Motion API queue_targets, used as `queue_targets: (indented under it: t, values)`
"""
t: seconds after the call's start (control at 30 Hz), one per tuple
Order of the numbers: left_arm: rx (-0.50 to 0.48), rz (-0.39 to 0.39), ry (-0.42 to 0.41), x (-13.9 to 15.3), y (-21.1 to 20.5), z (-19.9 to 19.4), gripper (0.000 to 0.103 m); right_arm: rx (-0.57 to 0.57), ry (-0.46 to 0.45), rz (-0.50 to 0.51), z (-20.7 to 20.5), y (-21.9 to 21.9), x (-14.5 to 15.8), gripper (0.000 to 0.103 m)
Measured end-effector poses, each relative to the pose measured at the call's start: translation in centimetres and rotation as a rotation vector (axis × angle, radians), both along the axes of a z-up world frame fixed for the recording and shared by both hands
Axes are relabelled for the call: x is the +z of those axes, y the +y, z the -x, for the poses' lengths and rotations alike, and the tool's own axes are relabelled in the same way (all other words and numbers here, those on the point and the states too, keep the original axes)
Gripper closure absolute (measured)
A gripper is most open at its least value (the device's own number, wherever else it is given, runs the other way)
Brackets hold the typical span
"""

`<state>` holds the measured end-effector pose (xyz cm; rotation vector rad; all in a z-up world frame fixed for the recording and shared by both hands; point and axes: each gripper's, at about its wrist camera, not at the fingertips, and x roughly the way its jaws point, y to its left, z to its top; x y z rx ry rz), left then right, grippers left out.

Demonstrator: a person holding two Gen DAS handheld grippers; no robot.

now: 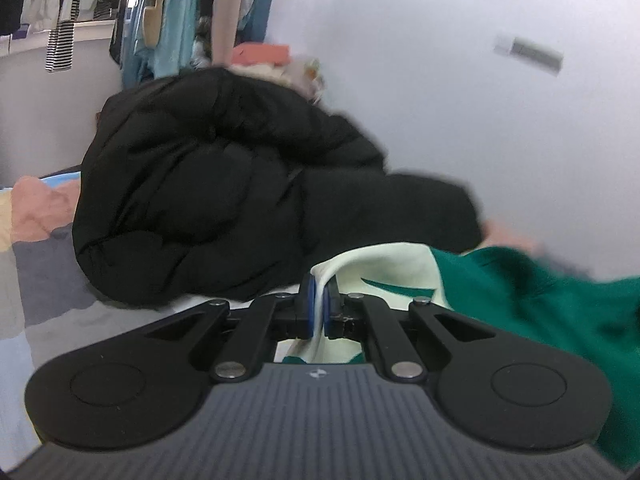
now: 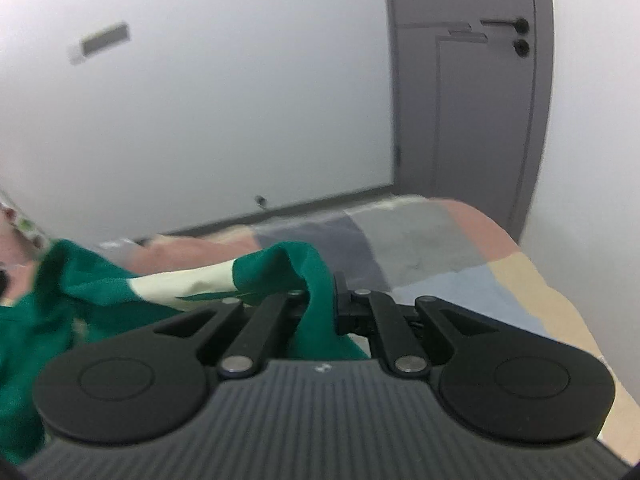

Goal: Fold large clothes

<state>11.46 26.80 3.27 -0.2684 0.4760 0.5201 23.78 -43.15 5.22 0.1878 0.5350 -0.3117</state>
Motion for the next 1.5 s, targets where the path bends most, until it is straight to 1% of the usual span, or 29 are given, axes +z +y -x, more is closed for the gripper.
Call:
queue_targets:
  t: [0.03,0.07,0.13,0.2,0.27,0.33,0.4,0.47,0.53,0.57,0.6,0.63,0.67,0.7,0.73,0.77,0.8,0.93,1.03,1.1,1.2,1.27,1.33,1.4,1.5]
  values:
    - [0.004,-0.010,0.039,-1.1,0.5,-0.9,0.098,-0.016,0.022,-0.004,-0.9,-0.6,-1.1,0.097]
    - [0.011,0.000,0.072,-2.2,1.2,-1.6,0.098,-0.031,0.045,-0.004,-1.7,-1.1,-2.3,0.097]
    - [0.016,0.046,0.120,-4.0,2.7,-2.8,0.098,-0.055,0.077,0.006,-3.0,-2.2,-4.7,0.097]
    - [0.009,0.072,0.163,-5.3,3.8,-3.7,0.098,-0.075,0.092,0.011,-3.6,-2.7,-6.8,0.097]
    - [0.008,0.078,0.187,-6.0,4.1,-4.0,0.097,-0.087,0.096,0.010,-4.3,-3.1,-8.8,0.097]
    - [0.011,0.094,0.197,-6.3,4.1,-4.1,0.097,-0.087,0.123,0.012,-4.9,-3.0,-10.4,0.097]
    - [0.006,0.077,0.208,-6.2,4.1,-4.5,0.097,-0.087,0.144,0.009,-5.0,-2.7,-11.6,0.096]
    - [0.007,0.049,0.217,-6.0,3.4,-4.7,0.097,-0.091,0.126,-0.008,-4.8,-2.9,-12.3,0.095]
    - [0.011,0.041,0.224,-5.9,3.5,-4.8,0.093,-0.099,0.095,-0.025,-4.9,-3.1,-12.4,0.095]
    - [0.015,0.032,0.227,-5.7,3.3,-4.7,0.087,-0.104,0.082,-0.029,-4.6,-3.2,-12.3,0.095]
    - [0.018,0.020,0.227,-5.5,3.1,-4.6,0.078,-0.107,0.072,-0.032,-4.1,-3.0,-12.1,0.094]
    - [0.025,0.003,0.225,-5.1,2.7,-4.3,0.071,-0.109,0.064,-0.030,-3.8,-2.8,-11.8,0.093]
    - [0.029,-0.010,0.219,-4.7,2.4,-4.0,0.056,-0.110,0.059,-0.028,-3.6,-2.7,-11.6,0.089]
    - [0.033,-0.015,0.204,-4.1,2.0,-3.5,0.049,-0.107,0.053,-0.032,-3.3,-2.5,-11.3,0.078]
    - [0.023,-0.009,0.186,-3.6,1.7,-3.1,0.049,-0.096,0.047,-0.040,-3.0,-2.4,-10.8,0.069]
    - [0.005,0.003,0.168,-3.1,1.3,-2.7,0.049,-0.092,0.040,-0.045,-2.8,-2.4,-10.4,0.051]
    - [-0.010,0.013,0.152,-2.6,0.8,-2.2,0.049,-0.091,0.024,-0.047,-2.3,-2.2,-9.8,0.043]
    - [-0.090,0.032,0.098,-1.0,-2.1,-0.6,0.049,-0.052,-0.017,-0.029,-0.9,-1.1,-6.9,0.043]
    - [-0.179,0.072,0.072,-0.3,-4.7,0.3,0.049,-0.015,-0.056,-0.024,0.4,0.7,-4.7,0.043]
    - [-0.259,0.097,0.064,0.0,-6.5,1.0,0.049,0.033,-0.071,-0.027,1.1,2.6,-3.5,0.043]
    - [-0.365,0.093,0.062,0.2,-9.4,1.8,0.049,0.133,-0.090,-0.031,1.9,6.6,-2.0,0.043]
    - [-0.424,0.094,0.061,0.3,-10.7,2.4,0.049,0.221,-0.088,-0.035,1.9,9.9,-1.6,0.043]
    - [-0.465,0.116,0.051,0.1,-11.6,2.8,0.049,0.305,-0.077,-0.034,1.7,13.4,-1.5,0.043]
    - [-0.483,0.149,0.043,-0.3,-11.9,2.8,0.049,0.402,-0.057,-0.052,1.1,17.2,-2.1,0.043]
    - [-0.487,0.189,0.043,-1.0,-12.2,2.5,0.049,0.553,-0.014,-0.091,0.3,23.1,-3.8,0.043]
